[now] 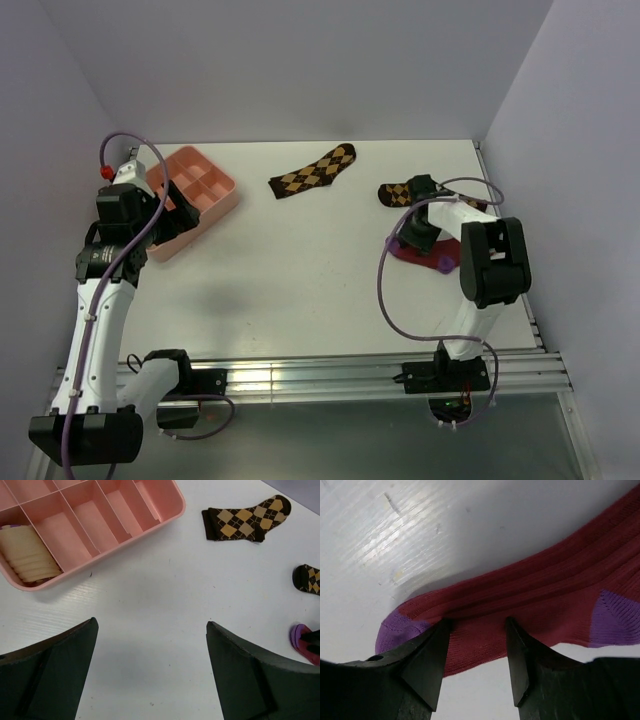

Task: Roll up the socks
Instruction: Move the sock to the center of the board.

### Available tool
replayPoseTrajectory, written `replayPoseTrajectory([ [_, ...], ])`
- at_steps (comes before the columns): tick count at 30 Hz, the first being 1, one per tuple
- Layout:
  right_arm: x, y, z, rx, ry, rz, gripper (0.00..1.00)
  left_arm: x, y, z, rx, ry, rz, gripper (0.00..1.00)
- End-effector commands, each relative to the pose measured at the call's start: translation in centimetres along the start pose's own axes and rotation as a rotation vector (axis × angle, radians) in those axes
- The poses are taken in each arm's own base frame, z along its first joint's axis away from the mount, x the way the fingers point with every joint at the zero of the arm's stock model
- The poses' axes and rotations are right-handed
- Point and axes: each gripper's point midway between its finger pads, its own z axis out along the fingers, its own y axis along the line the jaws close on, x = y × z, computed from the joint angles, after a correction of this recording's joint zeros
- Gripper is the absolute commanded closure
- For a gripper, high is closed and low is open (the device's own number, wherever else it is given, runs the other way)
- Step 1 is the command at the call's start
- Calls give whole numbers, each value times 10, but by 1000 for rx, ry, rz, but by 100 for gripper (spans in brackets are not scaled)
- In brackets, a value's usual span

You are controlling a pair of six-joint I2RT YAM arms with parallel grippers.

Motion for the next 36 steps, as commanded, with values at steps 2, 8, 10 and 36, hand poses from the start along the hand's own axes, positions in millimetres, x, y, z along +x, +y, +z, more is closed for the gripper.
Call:
replayPoseTrajectory([
  [2,25,47,-4,-22,21,-67,45,-9,-14,-6,61,-24,38,5],
  [8,109,172,-41,-262,155,-87,45,-9,-24,-5,83,-12,64,5],
  [10,110,220,-65,-358,135,-102,44,-7,-26,-3,91,-4,71,5],
  [36,28,105,-1,-104,-6,-338,63,27,-25,22,93,119,91,5],
])
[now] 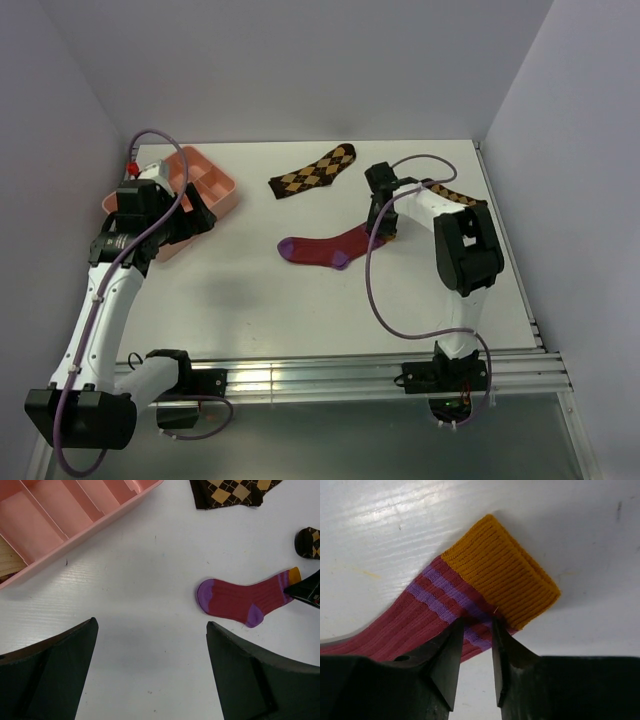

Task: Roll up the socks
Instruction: Move the sock to the center of the board.

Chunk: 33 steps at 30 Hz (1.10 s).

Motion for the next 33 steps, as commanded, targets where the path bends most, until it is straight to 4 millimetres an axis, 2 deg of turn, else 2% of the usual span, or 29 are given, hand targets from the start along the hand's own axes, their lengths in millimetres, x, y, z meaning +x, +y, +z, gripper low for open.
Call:
replayPoseTrajectory([
  [1,28,-9,13,49,46,14,65,-3,-4,3,21,-7,33,5],
  [3,43,-14,5,49,59,76,69,-4,-4,3,20,-9,32,5],
  [4,67,-26,5,76,107,81,69,-5,-4,3,16,-12,32,5],
  [7,107,-24,-16,50,152,60,69,-6,-3,5,11,-12,32,5],
  [8,117,-18,-22,31,165,45,69,-5,-3,6,11,-6,31,5],
  [10,144,8,-44,-52,200,-27,69,-6,-4,8,14,-1,31,5],
  [13,174,45,-76,-145,237,-154,68,-5,-3,11,6,14,34,5],
  [14,174,50,-82,-146,222,-187,68,-5,-2,12,4,19,32,5],
  [15,164,65,-98,-180,174,-230,68,-7,-2,12,-2,12,32,5],
  [16,169,73,-109,-198,163,-290,68,-8,-2,11,-4,10,32,5],
  [17,161,80,-117,-212,123,-322,68,-9,-2,11,-2,5,34,5],
  [18,150,98,-132,-274,78,-382,68,-10,-2,10,-5,1,35,5],
  [22,135,150,-154,-475,11,-519,68,-10,-3,10,3,-3,29,5],
  [23,139,159,-147,-496,33,-552,68,-9,-3,10,5,-3,28,5],
  [25,128,182,-149,-534,-3,-610,68,-8,-4,11,14,-6,25,5],
  [26,133,190,-134,-520,19,-642,68,-8,-4,11,15,-8,24,5],
  [27,124,203,-137,-531,-18,-669,68,-8,-5,10,18,-11,23,5],
  [28,122,212,-134,-547,-28,-686,68,-9,-5,9,20,-17,25,5],
  [29,126,219,-121,-547,-10,-703,68,-9,-6,8,23,-19,27,5],
  [31,121,237,-120,-588,-37,-722,68,-10,-5,6,18,-31,30,5],
  [32,124,242,-109,-588,-28,-736,68,-11,-3,5,10,-39,31,5],
  [33,121,250,-108,-604,-47,-748,68,-9,-2,5,6,-38,31,5],
])
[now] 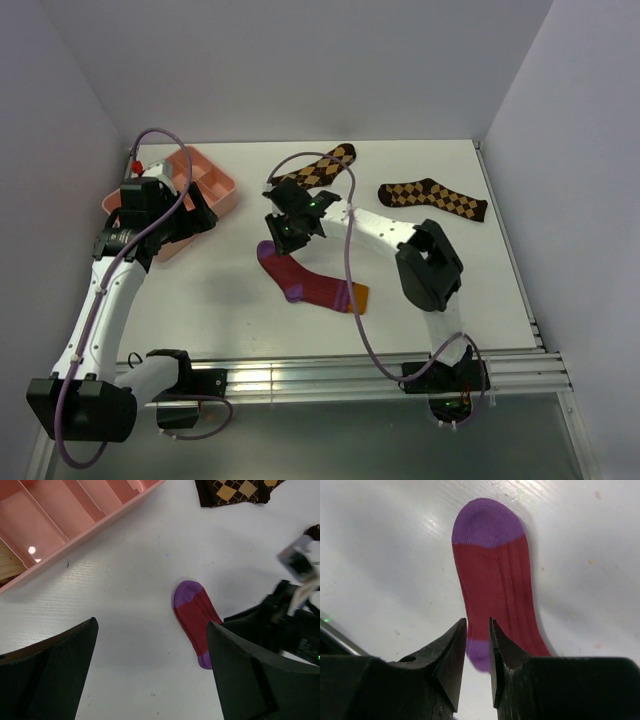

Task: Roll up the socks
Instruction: Move the sock to the center of the board.

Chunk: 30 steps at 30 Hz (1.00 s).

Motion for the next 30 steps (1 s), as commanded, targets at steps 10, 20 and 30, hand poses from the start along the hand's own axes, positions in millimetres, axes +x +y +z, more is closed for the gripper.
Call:
replayPoseTrajectory([
  [10,-10,-18,86,46,-7,-66,69,-1,-8,-12,64,-72,45,5],
  [20,-64,-62,64,104,-116,104,69,15,-30,-4,161,-51,79,5],
  [30,-94,-94,-66,159,-363,301,51,54,-109,26,273,-12,259,6],
])
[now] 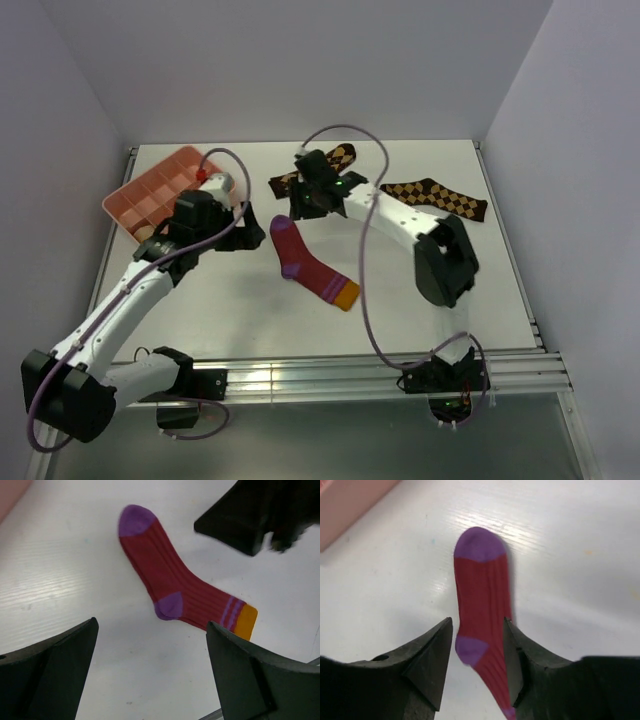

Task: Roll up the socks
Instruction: Move the sock to the center of the board.

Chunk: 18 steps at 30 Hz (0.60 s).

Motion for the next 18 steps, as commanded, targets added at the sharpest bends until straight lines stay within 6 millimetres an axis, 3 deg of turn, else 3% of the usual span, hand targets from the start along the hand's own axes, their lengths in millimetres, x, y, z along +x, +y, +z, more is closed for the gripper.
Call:
replayPoseTrajectory([
  [1,-32,-38,-68,65,-162,162,47,-11,-35,18,47,-61,90,6],
  [2,-29,-50,-76,88,-172,193,44,-11,-38,23,27,-72,116,7],
  [3,-24,-64,-83,114,-178,226,39,3,-55,31,54,-44,156,8],
  [4,-13,-91,-96,163,-191,286,37,6,-65,35,59,-44,180,9],
  [7,1,-124,-129,214,-248,383,30,30,-100,53,70,-37,282,13],
  [8,22,-150,-128,270,-226,430,29,36,-111,58,78,-44,318,15],
  [9,32,-162,-134,295,-226,459,26,58,-124,66,72,-20,380,16],
  [10,34,-168,-149,296,-265,494,24,65,-133,70,76,-17,410,17],
  [11,54,-188,-150,341,-248,535,20,73,-140,74,73,-11,447,19],
  [12,62,-196,-155,353,-252,558,18,98,-154,81,92,23,503,19],
  [13,63,-199,-166,350,-286,579,16,103,-165,84,103,25,531,20],
  [14,78,-214,-167,381,-278,612,13,112,-171,87,107,32,560,21],
  [15,84,-217,-170,376,-279,623,13,137,-181,93,119,70,613,22],
  [16,92,-222,-174,379,-286,633,13,141,-192,94,124,63,633,22],
  [17,97,-232,-178,398,-292,661,13,164,-198,98,126,91,685,24],
  [18,100,-232,-181,386,-291,667,12,170,-201,100,118,90,706,26],
])
